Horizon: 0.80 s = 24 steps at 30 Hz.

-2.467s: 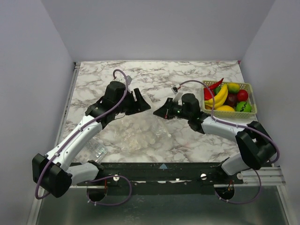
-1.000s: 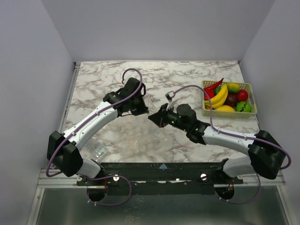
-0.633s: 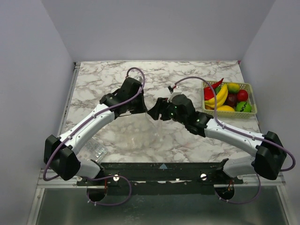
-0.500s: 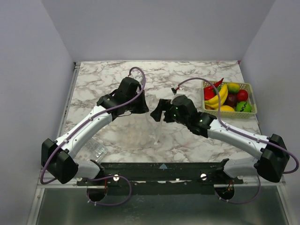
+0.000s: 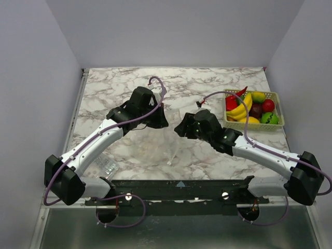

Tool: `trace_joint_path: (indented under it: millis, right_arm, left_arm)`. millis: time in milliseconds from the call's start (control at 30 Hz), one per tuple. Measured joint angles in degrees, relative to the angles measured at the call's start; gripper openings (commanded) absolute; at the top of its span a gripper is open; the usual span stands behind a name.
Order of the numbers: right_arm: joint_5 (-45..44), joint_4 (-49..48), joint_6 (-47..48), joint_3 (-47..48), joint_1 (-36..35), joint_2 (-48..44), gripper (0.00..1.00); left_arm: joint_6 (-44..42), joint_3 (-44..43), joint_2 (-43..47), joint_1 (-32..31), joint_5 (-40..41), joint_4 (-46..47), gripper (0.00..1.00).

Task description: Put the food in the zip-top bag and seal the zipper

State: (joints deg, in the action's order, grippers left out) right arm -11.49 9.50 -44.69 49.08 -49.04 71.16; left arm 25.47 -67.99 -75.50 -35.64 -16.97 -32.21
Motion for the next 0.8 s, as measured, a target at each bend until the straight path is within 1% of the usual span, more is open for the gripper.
trace_joint_path:
  millis: [33, 67, 100, 133, 167, 300, 400, 500, 667, 733, 800]
  right_arm:
    - [0.6, -1.0, -0.2, 0.0, 0.0, 0.5, 0.39]
    - [1.2, -2.1, -0.3, 0.0, 0.0, 0.9, 0.29]
    - [1.8, -3.0, -0.5, 0.0, 0.0, 1.3, 0.17]
    - [2.2, -3.8, -0.8, 0.0, 0.0, 1.6, 0.06]
    - [2.6, -4.4, -1.2, 0.0, 0.0, 1.7, 0.01]
    - [3.2, -6.8, -5.2, 0.0, 0.0, 1.9, 0.01]
    - [3.1, -8.1, -9.0, 0.0, 0.0, 2.1, 0.01]
    - [2.7, -8.3, -12.5, 0.0, 0.0, 2.1, 0.01]
    - [1.4, -8.1, -16.9, 0.0, 0.0, 2.1, 0.00]
    - [0.9, -8.1, -17.7, 0.1, 0.0, 2.2, 0.01]
    - [0.6, -7.9, -18.3, 0.5, 0.0, 2.5, 0.01]
  left_arm:
    - [-0.1, 0.2, 0.1, 0.0, -0.3, 0.1, 0.00]
    - [-0.2, 0.4, 0.4, 0.0, -0.7, 0.4, 0.00]
    - [-0.3, 0.6, 0.7, 0.0, -0.9, 0.5, 0.00]
    - [-0.4, 0.7, 0.9, 0.0, -0.9, 0.6, 0.02]
    - [-0.5, 0.7, 1.1, 0.0, -0.9, 0.6, 0.09]
    - [-0.8, 0.7, 1.5, 0.0, -0.2, 0.7, 0.29]
    - [-1.4, 0.7, 1.8, -0.1, 1.7, 0.5, 0.38]
    - [-2.1, 0.7, 2.8, -0.1, 3.8, 0.2, 0.40]
    - [-4.1, 0.7, 3.8, -1.0, 6.9, -0.5, 0.41]
    - [-5.0, 0.7, 3.8, -1.5, 8.2, -0.7, 0.40]
    - [-5.6, 0.7, 3.8, -1.6, 9.1, -1.0, 0.37]
